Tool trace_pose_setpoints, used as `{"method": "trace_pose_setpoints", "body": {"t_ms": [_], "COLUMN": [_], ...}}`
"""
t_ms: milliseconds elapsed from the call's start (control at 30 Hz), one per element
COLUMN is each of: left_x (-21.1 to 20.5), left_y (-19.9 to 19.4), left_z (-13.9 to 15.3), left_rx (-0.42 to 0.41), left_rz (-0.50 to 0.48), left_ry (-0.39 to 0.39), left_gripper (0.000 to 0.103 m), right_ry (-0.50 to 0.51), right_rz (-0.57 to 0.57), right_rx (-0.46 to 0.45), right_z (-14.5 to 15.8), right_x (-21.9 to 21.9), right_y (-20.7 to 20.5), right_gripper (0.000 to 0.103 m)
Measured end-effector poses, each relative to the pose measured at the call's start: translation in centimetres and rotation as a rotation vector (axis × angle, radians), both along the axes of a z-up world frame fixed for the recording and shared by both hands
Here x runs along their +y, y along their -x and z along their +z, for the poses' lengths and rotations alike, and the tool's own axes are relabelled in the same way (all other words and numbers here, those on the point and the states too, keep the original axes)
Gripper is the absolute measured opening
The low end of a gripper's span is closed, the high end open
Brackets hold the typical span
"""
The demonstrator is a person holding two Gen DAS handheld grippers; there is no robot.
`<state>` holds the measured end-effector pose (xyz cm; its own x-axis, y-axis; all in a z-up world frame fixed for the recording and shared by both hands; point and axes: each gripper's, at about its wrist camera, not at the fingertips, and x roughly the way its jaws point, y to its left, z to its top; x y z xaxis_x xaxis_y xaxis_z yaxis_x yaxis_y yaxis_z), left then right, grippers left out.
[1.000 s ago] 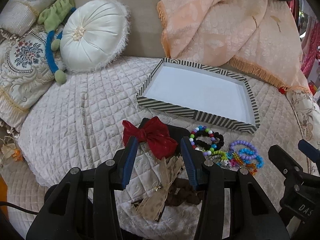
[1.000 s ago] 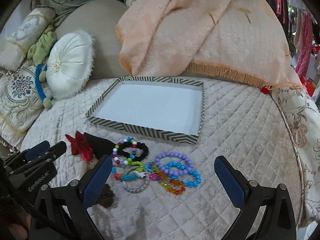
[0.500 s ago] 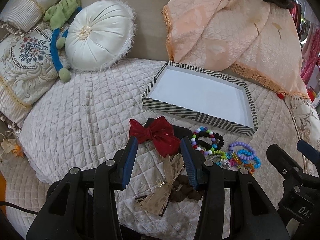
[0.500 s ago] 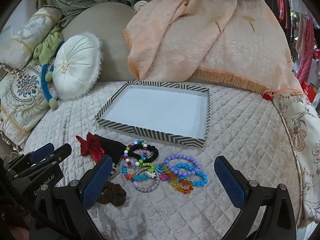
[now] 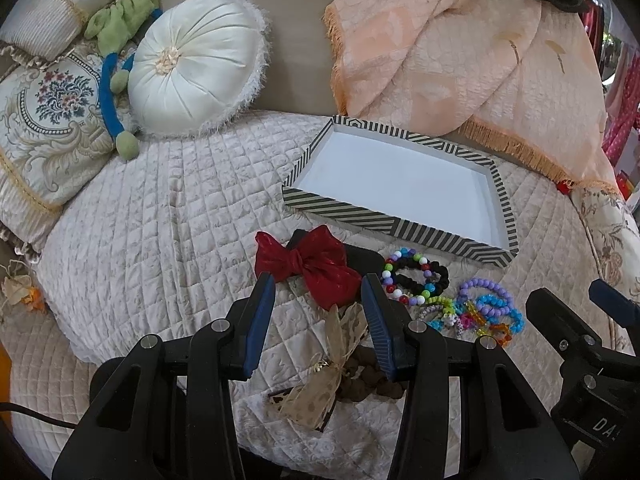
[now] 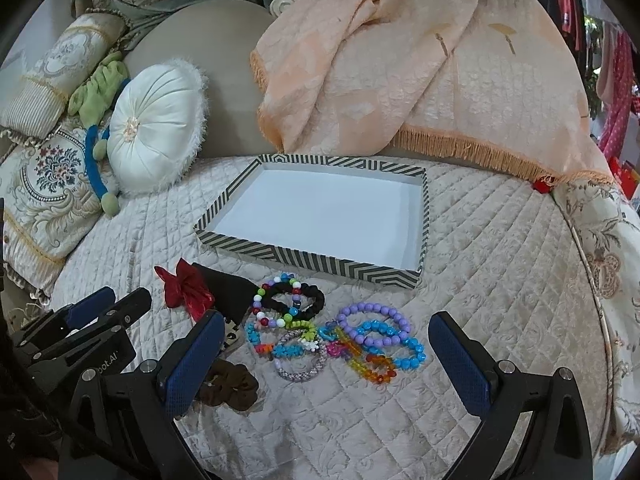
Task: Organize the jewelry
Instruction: 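Move both grippers over the jewelry pile beside the striped tray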
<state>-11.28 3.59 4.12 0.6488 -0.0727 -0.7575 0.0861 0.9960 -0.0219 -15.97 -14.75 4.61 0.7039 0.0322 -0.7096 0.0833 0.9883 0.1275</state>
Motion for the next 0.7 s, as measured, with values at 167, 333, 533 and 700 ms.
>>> {"method": "trace_pose_setpoints", "body": {"t_ms": [167, 333, 533, 700], "left_x": [0.02, 0.03, 0.26, 0.33], "left_y": [-0.09, -0.07, -0.07, -0.03], "left_z": [-0.25, -0.43, -0.33, -0.31], "left_rx": [0.006, 0.012, 0.004, 0.004], "left_rz": [0.006, 0.006, 0.011, 0.010], "left_ry": [-0.002, -0.004, -0.004, -0.005], "left_gripper": [0.044, 0.044, 0.044, 0.044], "right_ry": [-0.004, -0.003, -0.008, -0.006], "right_rz": [0.002, 0.005, 0.004, 0.009], "right_rx": [0.009, 0.015, 0.014, 0.021], "right_z": [-0.24, -0.40, -0.39, -0.54], "right_x": [-0.03, 0.00, -0.08, -0.03], "right_y": [-0.12, -0.23, -0.23, -0.43], "right_gripper": [0.102, 0.102, 0.102, 0.102]}}
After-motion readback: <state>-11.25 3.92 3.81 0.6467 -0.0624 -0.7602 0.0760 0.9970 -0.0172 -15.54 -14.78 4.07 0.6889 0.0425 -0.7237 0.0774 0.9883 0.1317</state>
